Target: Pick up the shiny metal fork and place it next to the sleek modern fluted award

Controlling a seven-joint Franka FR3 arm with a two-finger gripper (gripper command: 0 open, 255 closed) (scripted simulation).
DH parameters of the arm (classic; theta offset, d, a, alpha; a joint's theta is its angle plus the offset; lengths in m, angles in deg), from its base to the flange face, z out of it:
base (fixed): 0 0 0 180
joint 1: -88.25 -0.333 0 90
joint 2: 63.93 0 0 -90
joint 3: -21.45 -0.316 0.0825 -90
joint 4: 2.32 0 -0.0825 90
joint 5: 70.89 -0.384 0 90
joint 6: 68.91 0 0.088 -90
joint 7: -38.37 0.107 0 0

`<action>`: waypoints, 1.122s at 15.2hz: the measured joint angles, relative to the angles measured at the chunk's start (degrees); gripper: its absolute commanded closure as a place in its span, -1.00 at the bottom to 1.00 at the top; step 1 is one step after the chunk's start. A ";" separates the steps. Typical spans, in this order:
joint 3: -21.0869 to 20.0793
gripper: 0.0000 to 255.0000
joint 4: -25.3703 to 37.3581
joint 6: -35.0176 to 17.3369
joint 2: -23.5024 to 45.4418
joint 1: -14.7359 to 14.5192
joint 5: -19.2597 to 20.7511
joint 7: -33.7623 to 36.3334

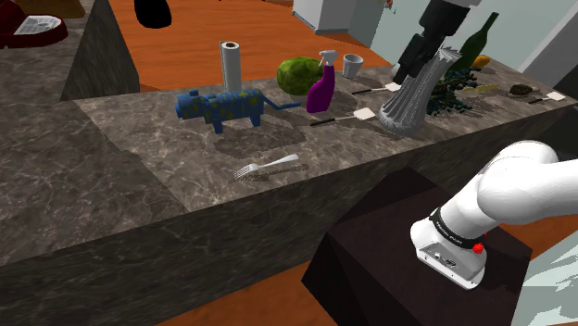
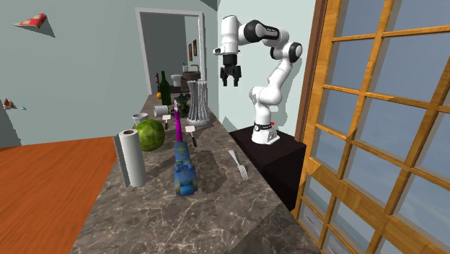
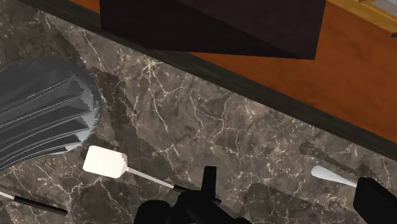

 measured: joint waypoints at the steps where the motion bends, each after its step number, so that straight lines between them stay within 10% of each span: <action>1: 0.00 -1.00 0.00 0.00 0.00 0.00 0.00 0.00; 17: -2.66 -1.00 12.03 -13.34 32.79 -9.88 -0.98 -20.23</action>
